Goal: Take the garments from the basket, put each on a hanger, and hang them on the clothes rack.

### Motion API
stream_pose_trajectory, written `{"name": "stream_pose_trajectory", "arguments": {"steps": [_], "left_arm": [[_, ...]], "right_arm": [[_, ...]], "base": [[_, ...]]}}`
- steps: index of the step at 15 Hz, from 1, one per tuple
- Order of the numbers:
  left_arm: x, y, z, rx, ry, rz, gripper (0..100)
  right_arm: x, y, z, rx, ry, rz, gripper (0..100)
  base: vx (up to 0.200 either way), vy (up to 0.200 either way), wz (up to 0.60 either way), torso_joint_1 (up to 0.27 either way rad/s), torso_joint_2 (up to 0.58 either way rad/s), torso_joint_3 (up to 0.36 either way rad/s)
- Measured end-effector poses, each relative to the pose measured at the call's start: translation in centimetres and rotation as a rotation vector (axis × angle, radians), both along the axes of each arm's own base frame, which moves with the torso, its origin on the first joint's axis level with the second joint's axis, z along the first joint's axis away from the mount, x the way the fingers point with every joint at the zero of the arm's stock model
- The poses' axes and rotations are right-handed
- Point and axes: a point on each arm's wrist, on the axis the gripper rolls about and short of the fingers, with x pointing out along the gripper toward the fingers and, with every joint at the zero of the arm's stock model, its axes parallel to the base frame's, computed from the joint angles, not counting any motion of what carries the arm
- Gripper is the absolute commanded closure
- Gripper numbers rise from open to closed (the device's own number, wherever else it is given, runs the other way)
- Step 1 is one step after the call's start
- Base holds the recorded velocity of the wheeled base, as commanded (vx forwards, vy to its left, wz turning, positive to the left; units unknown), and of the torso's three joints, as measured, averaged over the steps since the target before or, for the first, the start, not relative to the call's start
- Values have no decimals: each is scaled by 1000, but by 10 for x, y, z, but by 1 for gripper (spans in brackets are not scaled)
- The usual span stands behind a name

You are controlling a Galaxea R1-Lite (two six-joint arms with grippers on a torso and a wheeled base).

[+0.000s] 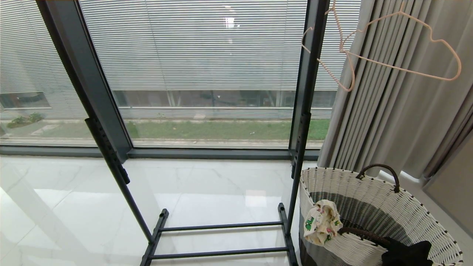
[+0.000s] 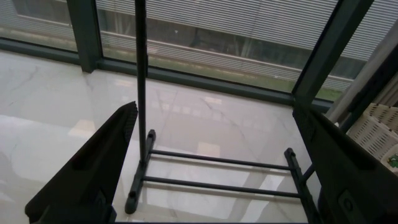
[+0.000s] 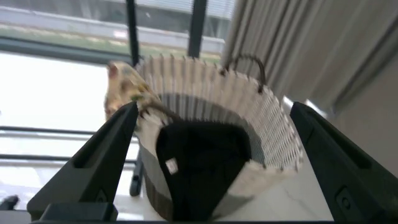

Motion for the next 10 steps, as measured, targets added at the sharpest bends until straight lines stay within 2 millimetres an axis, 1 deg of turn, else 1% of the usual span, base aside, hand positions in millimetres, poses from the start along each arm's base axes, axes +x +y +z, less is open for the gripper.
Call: {"name": "stream_pose_trajectory", "arguments": {"steps": [2,4,5,7,8,10], "left_arm": [[0,0,0,-1,0,0,0],[0,0,0,-1,0,0,0],[0,0,0,-1,0,-1,0],[0,0,0,-1,0,0,0],[0,0,0,-1,0,0,0],[0,0,0,-1,0,0,0]], "right_arm": [[2,0,22,-17,10,45,0],[16,0,43,-85,99,76,0],[29,1,51,-138,167,85,0],[64,3,63,-284,327,92,0],[83,4,65,-360,409,101,0],[124,6,62,-521,569,162,0]], "base": [[0,0,0,0,0,0],[0,0,0,0,0,0],[0,0,0,0,0,0],[0,0,0,0,0,0],[0,0,0,0,0,0],[0,0,0,0,0,0]]}}
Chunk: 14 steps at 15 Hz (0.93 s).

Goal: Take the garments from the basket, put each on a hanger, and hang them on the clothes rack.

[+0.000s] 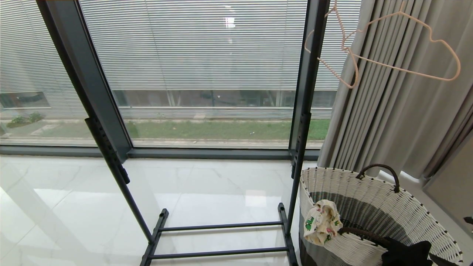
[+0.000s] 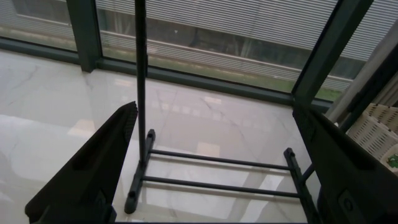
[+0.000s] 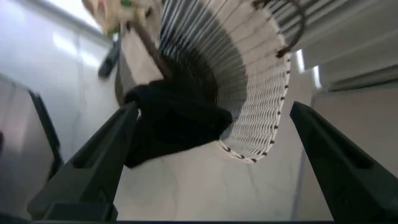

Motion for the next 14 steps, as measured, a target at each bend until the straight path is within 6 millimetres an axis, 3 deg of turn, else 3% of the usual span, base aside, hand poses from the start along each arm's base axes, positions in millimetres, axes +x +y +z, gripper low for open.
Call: {"name": "stream_pose_trajectory", "arguments": {"steps": [3,5,14], "left_arm": [[0,0,0,0,0,0,0],[0,0,0,0,0,0,0],[0,0,0,1,0,0,0]], "right_arm": [[43,8,-17,-137,184,145,0],[57,14,-30,-159,280,194,0],[80,17,-61,-225,452,161,0]], "base": [[0,0,0,0,0,0],[0,0,0,0,0,0],[0,0,0,0,0,0]]}}
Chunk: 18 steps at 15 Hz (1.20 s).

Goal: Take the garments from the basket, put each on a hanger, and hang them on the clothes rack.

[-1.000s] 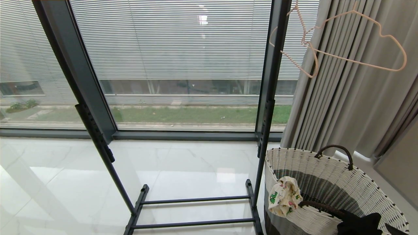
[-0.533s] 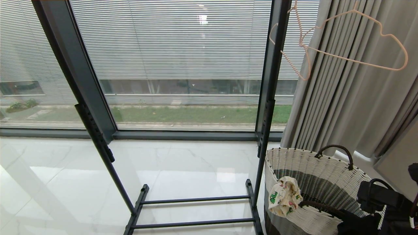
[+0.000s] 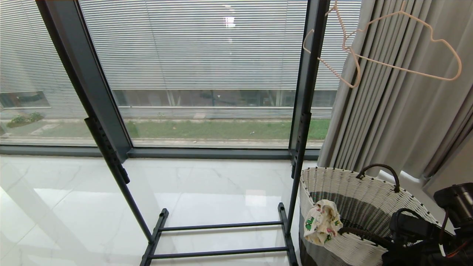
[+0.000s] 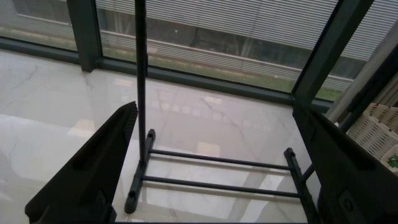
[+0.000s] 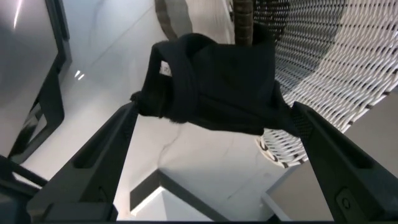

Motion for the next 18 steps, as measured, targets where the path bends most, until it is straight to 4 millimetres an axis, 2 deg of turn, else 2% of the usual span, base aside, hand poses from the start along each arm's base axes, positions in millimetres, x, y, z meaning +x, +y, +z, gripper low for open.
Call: {"name": "stream_pose_trajectory", "arguments": {"steps": [6,16,17,18], "left_arm": [[0,0,0,1,0,0,0],[0,0,0,1,0,0,0],[0,0,0,1,0,0,0],[0,0,0,1,0,0,0]], "right_arm": [[14,0,-7,-30,-38,-25,0],[18,-6,-14,-35,-28,-62,0],[18,-6,-15,-36,-27,-62,100],[17,-7,-16,-36,-23,-63,100]], "base": [[0,0,0,0,0,0],[0,0,0,0,0,0],[0,0,0,0,0,0],[0,0,0,0,0,0]]}}
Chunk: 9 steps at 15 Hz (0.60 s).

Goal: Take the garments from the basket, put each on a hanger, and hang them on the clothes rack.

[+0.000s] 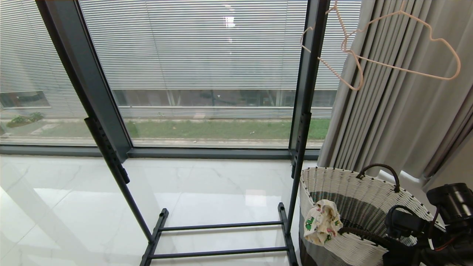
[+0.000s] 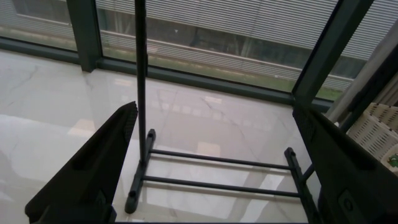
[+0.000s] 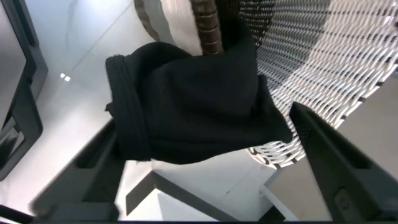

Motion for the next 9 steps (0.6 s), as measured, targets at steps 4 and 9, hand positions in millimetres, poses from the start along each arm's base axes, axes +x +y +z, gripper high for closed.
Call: {"name": "stream_pose_trajectory", "arguments": {"steps": [4,9], "left_arm": [[0,0,0,0,0,0,0],[0,0,0,-1,0,0,0]], "right_arm": [[-3,0,-4,9,-16,-12,100],[-10,-2,0,18,-43,-71,100]], "base": [[0,0,0,0,0,0],[0,0,0,0,0,0]]}}
